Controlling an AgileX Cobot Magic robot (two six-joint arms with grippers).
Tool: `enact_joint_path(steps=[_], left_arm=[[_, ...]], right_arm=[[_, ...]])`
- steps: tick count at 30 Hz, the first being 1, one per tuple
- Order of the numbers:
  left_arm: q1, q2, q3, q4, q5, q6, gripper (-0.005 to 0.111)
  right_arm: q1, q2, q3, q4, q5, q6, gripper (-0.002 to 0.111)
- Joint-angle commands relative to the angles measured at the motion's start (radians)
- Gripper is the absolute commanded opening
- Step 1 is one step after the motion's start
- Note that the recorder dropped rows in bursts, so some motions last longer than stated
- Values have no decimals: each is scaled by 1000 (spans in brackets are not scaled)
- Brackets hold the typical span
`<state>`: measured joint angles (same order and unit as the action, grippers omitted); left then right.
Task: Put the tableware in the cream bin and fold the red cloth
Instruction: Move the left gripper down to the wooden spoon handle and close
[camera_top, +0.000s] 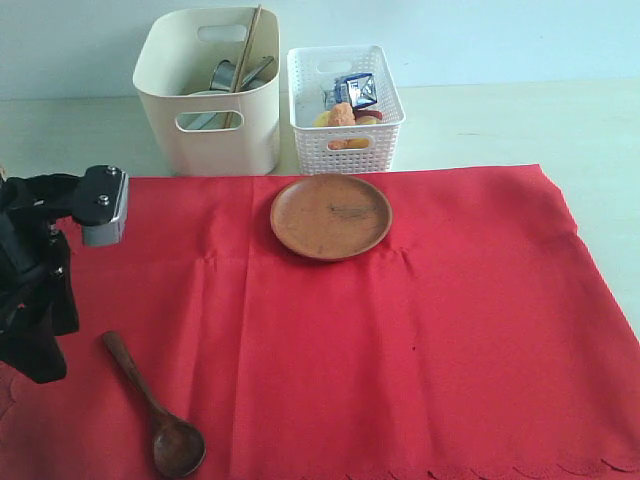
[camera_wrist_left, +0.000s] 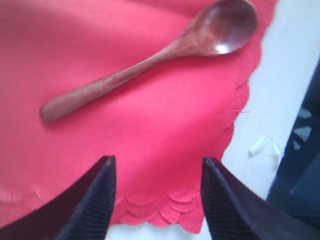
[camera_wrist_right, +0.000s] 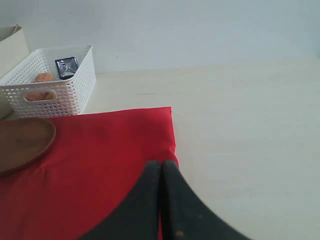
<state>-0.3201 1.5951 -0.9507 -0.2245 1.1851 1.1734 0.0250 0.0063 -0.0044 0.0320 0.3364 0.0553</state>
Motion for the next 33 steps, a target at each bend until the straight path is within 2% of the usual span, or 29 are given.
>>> enact_joint_path(steps=[1, 6, 13, 20, 30, 33], left_arm=[[-8, 13, 9, -73, -30, 215, 51], [-40, 42, 9, -134, -105, 415, 51], [-110, 105, 9, -135, -203, 592, 51], [-148, 162, 15, -99, -220, 606, 51], [-170, 164, 126, -31, -306, 633, 51], [-170, 164, 130, -52, -350, 628, 43]], right_arm=[[-3, -6, 4, -5, -8, -2, 0], [-3, -6, 4, -5, -8, -2, 0], [-3, -6, 4, -5, -8, -2, 0], [-3, -6, 4, -5, -8, -2, 0], [-3, -6, 4, -5, -8, -2, 0], [-3, -6, 4, -5, -8, -2, 0]])
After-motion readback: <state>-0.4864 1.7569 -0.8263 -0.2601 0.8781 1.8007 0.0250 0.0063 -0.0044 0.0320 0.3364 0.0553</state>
